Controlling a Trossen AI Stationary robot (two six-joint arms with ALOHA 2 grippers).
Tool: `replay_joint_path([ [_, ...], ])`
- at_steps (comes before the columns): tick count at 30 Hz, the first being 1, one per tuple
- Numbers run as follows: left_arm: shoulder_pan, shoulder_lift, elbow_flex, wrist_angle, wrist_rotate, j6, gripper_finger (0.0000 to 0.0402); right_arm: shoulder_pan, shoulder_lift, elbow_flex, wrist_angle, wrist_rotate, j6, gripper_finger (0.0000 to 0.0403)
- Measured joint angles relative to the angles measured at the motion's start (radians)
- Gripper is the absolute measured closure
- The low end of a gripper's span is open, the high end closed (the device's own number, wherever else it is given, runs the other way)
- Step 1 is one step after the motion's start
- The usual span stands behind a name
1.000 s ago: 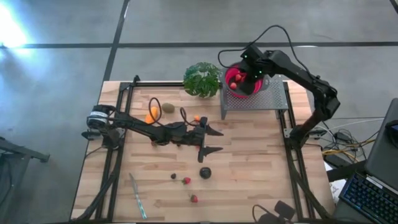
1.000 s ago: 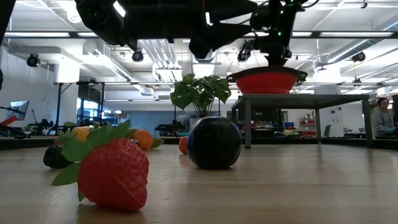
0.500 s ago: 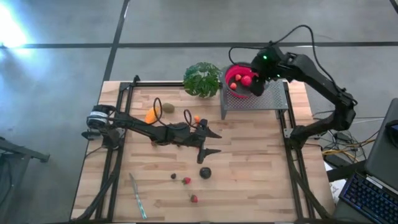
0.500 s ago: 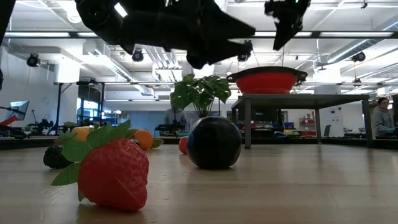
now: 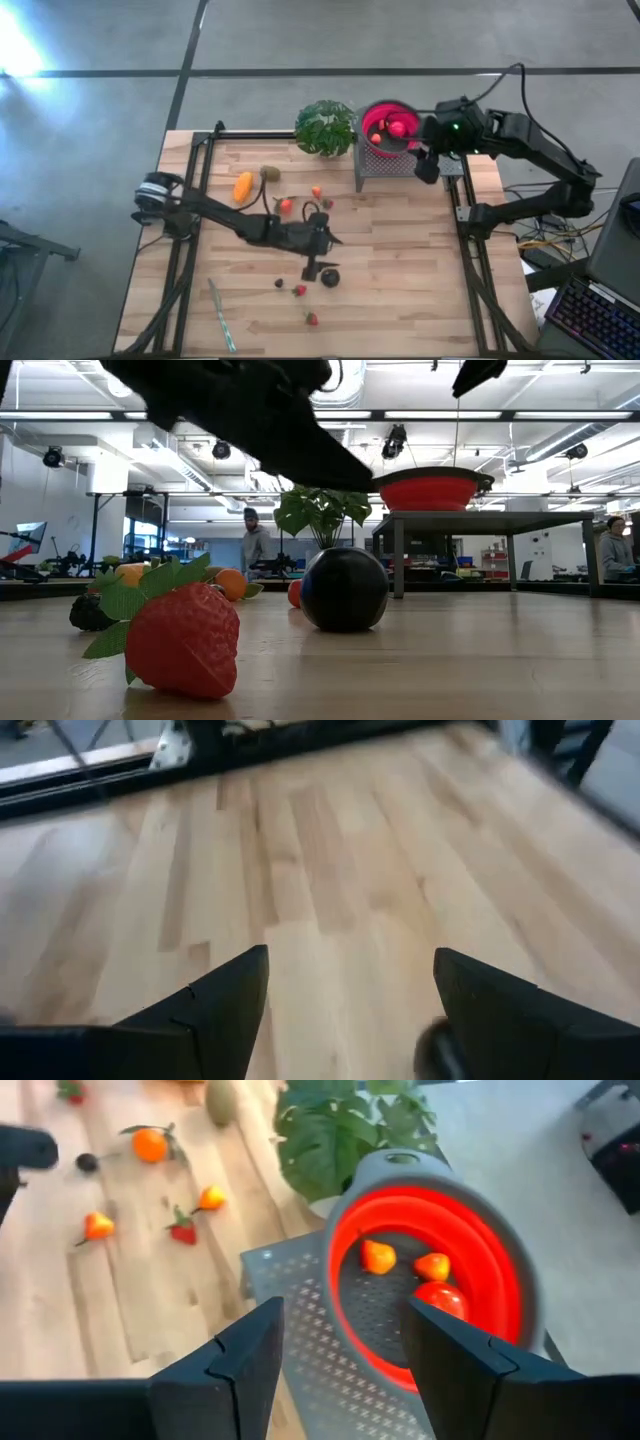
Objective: Pick & Place Fruit
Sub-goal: Put the plum into the red strainer bowl on the shelf
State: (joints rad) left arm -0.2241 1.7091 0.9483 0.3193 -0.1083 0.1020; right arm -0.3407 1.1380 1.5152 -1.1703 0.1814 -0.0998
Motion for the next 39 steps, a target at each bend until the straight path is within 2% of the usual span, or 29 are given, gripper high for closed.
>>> replay_joint_path([
  [2,-0.033,-0.039,0.016,-0.132,-0.142,-0.004,0.0113,0.011,-0.016,-0.019,0.001,0.001,0.012,0.0209],
  [5,-0.064,-0.099,0.047,-0.348,-0.363,-0.141,0.0113,0.014,-0.036,-0.053,0.003,0.002,0.022,0.0215],
  [7,-0.065,-0.129,0.058,-0.478,-0.455,-0.306,0.0113,0.014,-0.045,-0.073,0.005,0.003,0.023,0.0220],
  [10,-0.053,-0.158,0.065,-0.649,-0.519,-0.551,0.0113,0.014,-0.051,-0.096,0.026,0.004,0.022,0.0225],
  [16,0.000,-0.160,0.064,-0.848,-0.512,-0.880,0.0113,0.014,-0.043,-0.117,0.066,0.004,0.013,0.0222],
  [26,0.019,-0.137,0.062,-0.908,-0.436,-1.046,0.0113,0.013,-0.037,-0.118,0.071,0.016,0.008,0.0200],
  [33,0.020,-0.137,0.061,-1.003,-0.442,-1.189,0.0113,0.013,-0.038,-0.119,0.072,0.031,0.006,0.0210],
  [39,0.020,-0.119,0.059,-1.011,-0.433,-1.254,0.0117,0.013,-0.038,-0.119,0.075,0.031,0.003,0.0220],
])
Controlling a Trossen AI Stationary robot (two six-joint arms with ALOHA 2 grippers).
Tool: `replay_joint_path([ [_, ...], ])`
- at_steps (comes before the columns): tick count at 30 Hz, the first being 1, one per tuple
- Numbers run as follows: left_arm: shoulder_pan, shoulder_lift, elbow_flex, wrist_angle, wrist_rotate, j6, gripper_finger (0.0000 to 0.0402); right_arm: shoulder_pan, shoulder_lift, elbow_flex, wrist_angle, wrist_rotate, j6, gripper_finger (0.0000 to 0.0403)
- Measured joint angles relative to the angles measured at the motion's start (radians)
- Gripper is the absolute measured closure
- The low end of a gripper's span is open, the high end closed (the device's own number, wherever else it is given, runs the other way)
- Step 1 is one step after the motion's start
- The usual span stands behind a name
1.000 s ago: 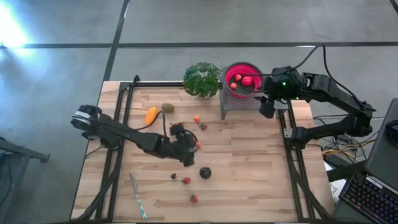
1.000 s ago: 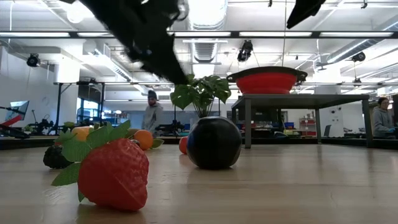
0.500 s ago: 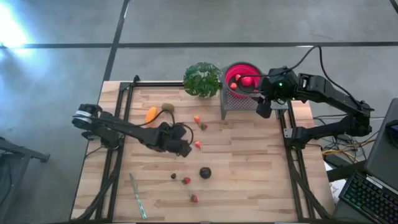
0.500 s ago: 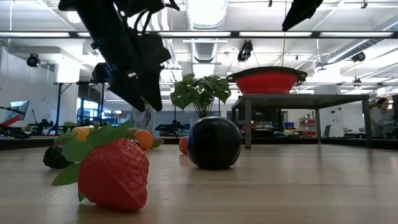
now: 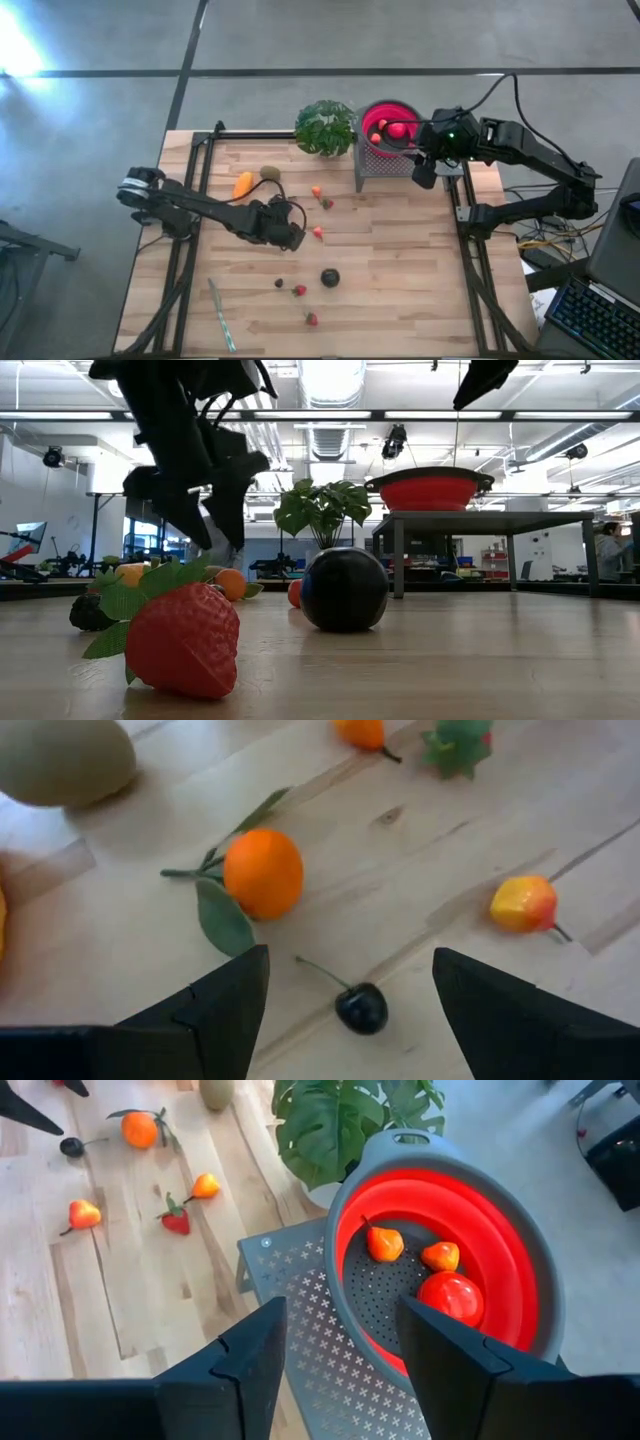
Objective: Pick & Place Fruit
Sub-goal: Put the plum into the red strainer bowl on the shelf
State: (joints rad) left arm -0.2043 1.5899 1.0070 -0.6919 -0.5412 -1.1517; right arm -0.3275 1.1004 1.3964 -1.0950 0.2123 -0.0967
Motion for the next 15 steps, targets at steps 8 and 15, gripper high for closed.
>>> replay_joint_path([
  [8,0.000,0.110,-0.003,0.038,0.078,-0.025,0.0131,-0.001,0.000,0.000,0.001,0.000,0.000,0.0207],
  [15,0.002,0.136,-0.004,0.065,0.080,-0.032,0.0131,-0.001,0.000,0.000,0.002,0.000,0.000,0.0201],
])
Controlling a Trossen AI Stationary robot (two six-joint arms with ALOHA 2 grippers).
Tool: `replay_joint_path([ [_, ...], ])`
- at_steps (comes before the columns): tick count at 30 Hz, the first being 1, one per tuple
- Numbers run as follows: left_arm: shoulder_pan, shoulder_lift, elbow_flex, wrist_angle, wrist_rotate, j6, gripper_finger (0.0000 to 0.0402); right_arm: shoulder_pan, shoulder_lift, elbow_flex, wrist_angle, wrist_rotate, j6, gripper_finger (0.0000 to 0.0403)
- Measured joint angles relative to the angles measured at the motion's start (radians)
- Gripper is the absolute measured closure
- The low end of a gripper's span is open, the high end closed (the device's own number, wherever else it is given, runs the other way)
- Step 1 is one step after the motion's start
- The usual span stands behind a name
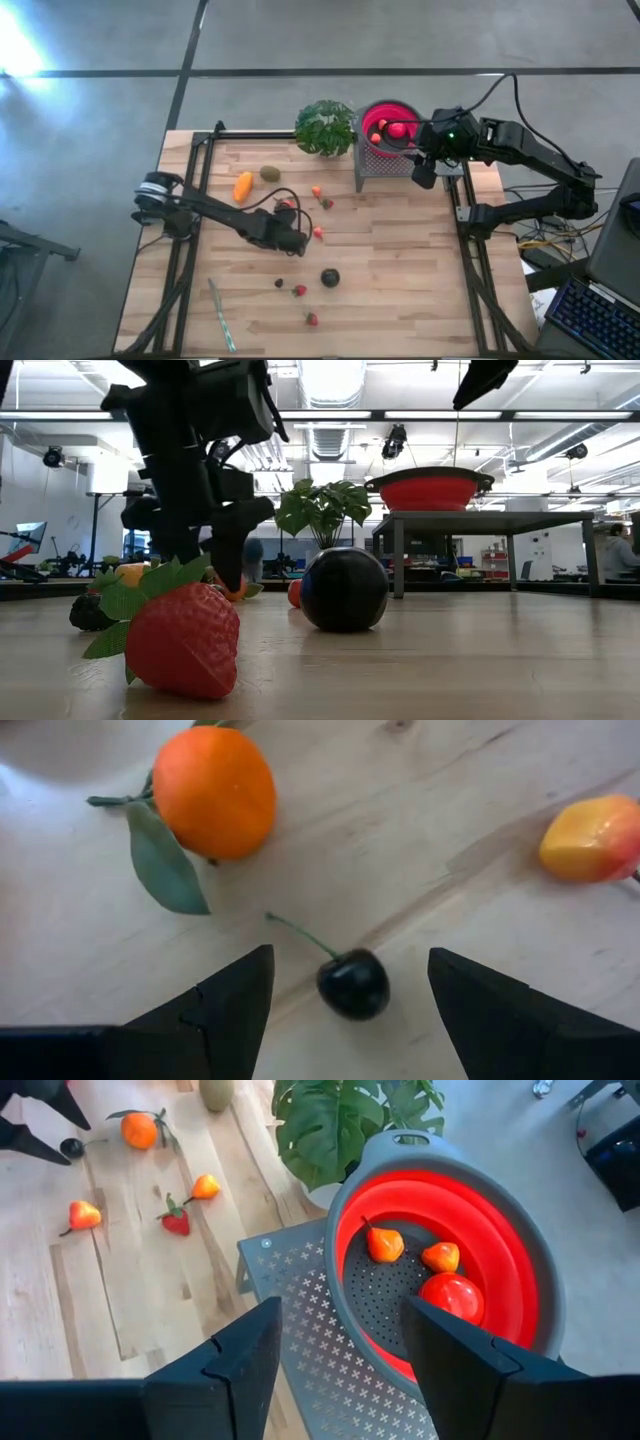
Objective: Pick & Place Fruit
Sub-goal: Put the plum into the red strainer bowl on the shelf
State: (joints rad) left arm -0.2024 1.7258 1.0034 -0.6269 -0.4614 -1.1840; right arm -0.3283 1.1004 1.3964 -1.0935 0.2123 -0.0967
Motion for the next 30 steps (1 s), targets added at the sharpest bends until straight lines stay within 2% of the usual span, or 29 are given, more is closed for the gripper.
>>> replay_joint_path([
  [17,0.014,0.043,-0.008,0.022,0.001,-0.015,0.0134,0.001,0.000,0.000,-0.001,0.000,-0.012,0.0236],
  [30,0.014,0.043,-0.008,0.024,0.020,-0.024,0.0222,0.001,0.000,-0.001,-0.002,0.000,-0.011,0.0221],
])
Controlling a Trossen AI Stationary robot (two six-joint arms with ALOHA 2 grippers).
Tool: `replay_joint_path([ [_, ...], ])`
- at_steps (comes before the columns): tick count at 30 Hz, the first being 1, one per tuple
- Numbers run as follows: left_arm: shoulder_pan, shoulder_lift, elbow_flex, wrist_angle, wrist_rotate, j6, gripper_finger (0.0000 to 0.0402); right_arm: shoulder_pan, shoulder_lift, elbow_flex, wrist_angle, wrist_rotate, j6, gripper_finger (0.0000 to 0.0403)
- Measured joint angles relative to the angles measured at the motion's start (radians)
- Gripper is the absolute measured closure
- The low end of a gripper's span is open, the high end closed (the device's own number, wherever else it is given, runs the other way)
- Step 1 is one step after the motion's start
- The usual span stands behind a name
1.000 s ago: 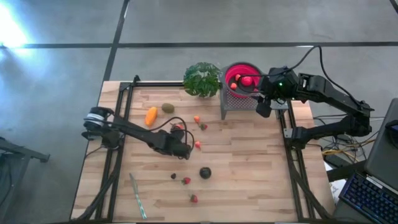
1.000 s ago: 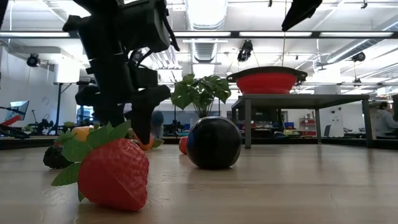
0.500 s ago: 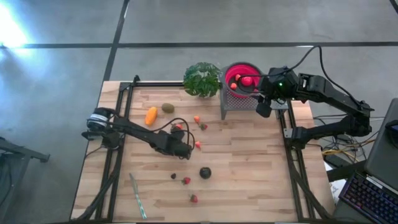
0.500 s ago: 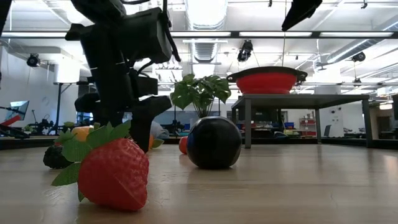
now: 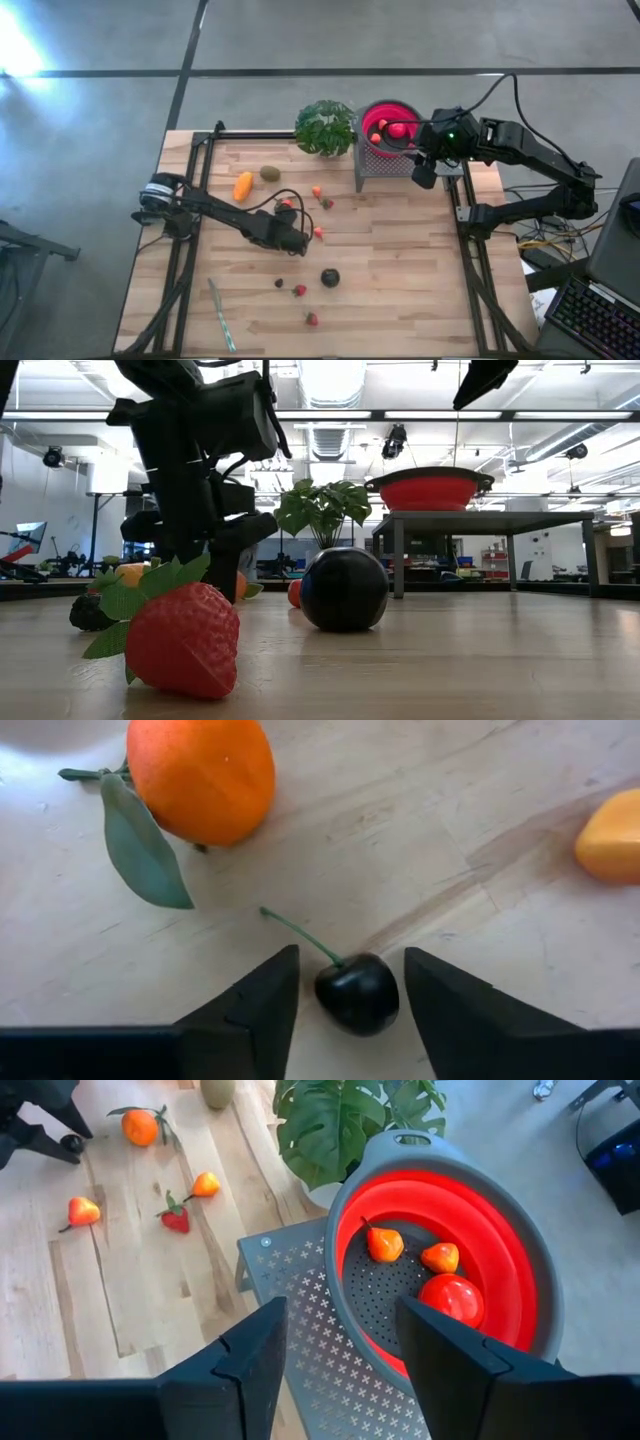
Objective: Pick & Place Fruit
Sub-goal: Put the plum into the red strainer bowl on the shelf
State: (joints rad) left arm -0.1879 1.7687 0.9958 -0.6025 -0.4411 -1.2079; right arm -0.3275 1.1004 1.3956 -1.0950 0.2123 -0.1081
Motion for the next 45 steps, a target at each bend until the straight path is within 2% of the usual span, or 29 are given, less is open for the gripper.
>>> replay_joint_path([
  [9,0.000,-0.006,-0.001,-0.005,0.003,0.051,0.0285,0.000,0.000,0.000,0.000,0.000,0.001,0.0251],
  [14,-0.002,-0.011,0.000,-0.006,-0.014,0.115,0.0278,0.000,0.000,-0.006,0.000,-0.004,0.017,0.0267],
  [17,-0.010,-0.019,0.006,0.021,-0.050,0.192,0.0266,0.000,0.000,-0.014,0.000,-0.050,0.017,0.0274],
  [20,-0.015,-0.025,0.007,0.115,-0.051,0.304,0.0268,0.000,0.000,-0.029,0.005,-0.138,0.012,0.0281],
  [27,-0.036,-0.032,0.003,0.508,0.000,0.694,0.0284,0.004,-0.007,-0.106,0.081,-0.303,0.000,0.0293],
  [32,-0.040,-0.032,0.001,0.735,0.041,0.927,0.0266,0.032,-0.023,-0.181,0.150,-0.323,0.001,0.0295],
  [36,-0.040,-0.032,0.000,0.874,0.065,1.079,0.0270,0.066,-0.037,-0.248,0.217,-0.327,0.013,0.0282],
  [41,-0.039,-0.032,0.000,0.994,0.082,1.241,0.0285,0.126,-0.048,-0.336,0.308,-0.330,0.027,0.0261],
  [45,-0.038,-0.032,0.000,1.052,0.089,1.319,0.0275,0.183,-0.053,-0.399,0.409,-0.330,0.029,0.0249],
])
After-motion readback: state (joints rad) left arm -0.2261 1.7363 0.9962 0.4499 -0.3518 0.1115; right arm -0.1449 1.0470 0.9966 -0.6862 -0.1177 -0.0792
